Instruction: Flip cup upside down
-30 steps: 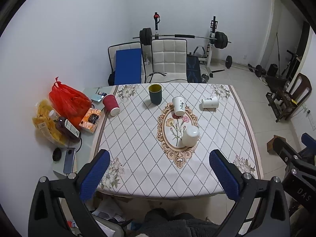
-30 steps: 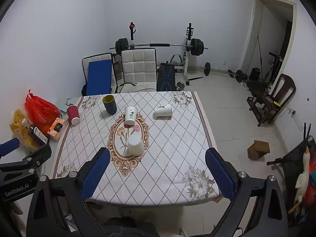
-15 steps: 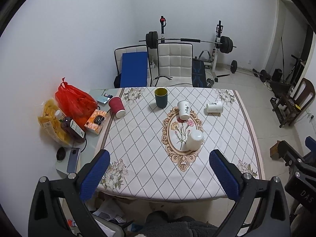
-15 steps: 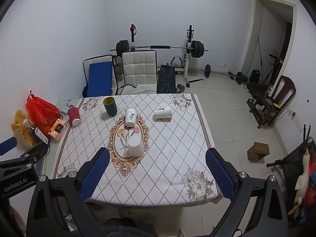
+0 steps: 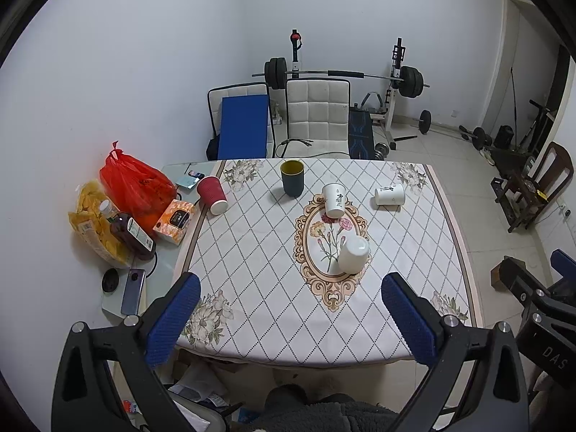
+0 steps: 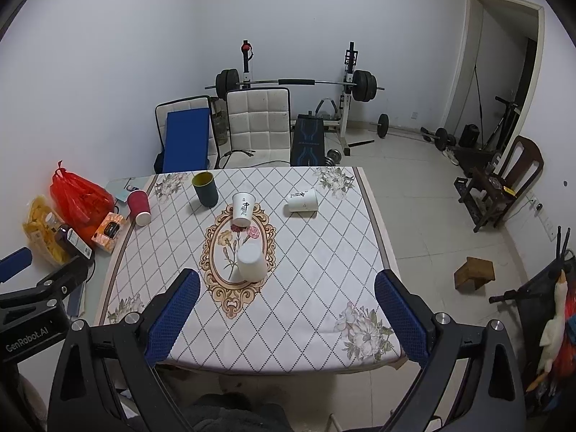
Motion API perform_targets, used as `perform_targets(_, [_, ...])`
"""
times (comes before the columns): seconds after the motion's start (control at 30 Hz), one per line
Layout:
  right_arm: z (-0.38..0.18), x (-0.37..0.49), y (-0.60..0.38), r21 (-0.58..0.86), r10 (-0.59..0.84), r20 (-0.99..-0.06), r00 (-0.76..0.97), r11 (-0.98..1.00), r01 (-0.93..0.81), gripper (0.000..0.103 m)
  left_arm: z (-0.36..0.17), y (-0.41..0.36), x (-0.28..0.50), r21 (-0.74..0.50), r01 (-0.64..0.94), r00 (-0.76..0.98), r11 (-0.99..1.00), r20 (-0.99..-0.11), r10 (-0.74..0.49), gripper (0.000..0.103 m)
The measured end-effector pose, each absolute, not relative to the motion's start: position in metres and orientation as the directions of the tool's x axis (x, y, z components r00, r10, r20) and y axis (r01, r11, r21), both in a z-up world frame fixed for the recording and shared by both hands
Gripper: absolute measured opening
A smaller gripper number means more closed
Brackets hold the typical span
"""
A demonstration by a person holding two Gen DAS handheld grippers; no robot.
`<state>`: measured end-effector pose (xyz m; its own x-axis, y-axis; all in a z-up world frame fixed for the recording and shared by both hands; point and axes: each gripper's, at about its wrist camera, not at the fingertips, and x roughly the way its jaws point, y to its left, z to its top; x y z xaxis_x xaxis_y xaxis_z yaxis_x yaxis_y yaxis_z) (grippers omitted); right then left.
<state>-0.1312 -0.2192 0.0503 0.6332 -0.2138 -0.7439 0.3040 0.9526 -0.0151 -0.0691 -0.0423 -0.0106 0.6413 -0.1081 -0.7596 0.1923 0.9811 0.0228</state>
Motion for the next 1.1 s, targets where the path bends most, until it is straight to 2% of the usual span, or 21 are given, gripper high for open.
perform_targets(1.1, [0.0484, -0.1373, -0.2177, -0.018, -0.21, -0.743, 0.635, 0.956, 0.294, 0.1, -0.0077, -0.0404, -0.0728, 0.025, 0.197, 0.643, 0.98, -0.758, -0.11, 0.103])
